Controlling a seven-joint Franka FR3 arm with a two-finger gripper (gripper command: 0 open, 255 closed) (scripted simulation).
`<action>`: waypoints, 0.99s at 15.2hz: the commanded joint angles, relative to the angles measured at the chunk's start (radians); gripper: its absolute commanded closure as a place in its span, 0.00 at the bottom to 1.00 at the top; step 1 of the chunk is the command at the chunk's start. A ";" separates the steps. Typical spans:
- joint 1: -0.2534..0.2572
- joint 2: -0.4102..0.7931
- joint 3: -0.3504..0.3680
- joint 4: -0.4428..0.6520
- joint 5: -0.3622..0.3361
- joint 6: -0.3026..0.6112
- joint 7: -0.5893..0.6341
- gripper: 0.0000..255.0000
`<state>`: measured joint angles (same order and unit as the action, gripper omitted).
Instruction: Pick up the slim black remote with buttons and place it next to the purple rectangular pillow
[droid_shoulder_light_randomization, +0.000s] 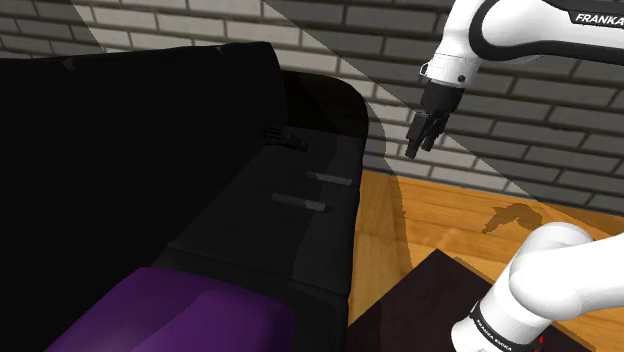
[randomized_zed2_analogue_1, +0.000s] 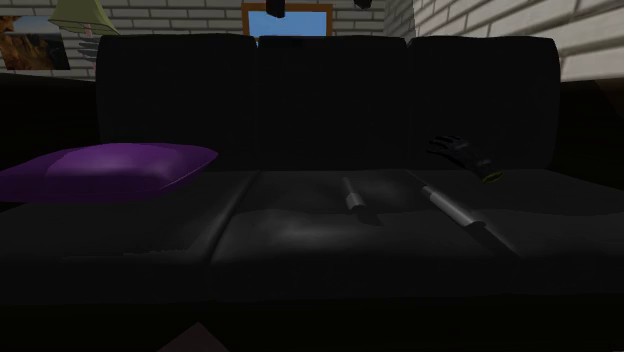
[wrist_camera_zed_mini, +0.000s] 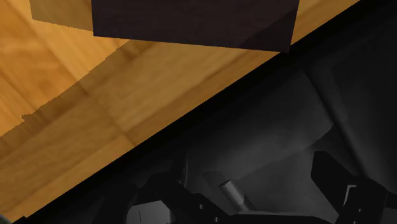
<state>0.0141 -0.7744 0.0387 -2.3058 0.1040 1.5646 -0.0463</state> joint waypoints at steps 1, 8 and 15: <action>0.000 0.000 0.000 0.000 0.000 0.000 0.000 0.00; 0.029 0.219 -0.006 0.003 -0.006 0.199 -0.107 0.00; 0.055 0.469 -0.002 0.073 -0.008 0.363 -0.205 0.00</action>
<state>0.0660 -0.3517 0.0365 -2.2549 0.0963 1.9042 -0.2361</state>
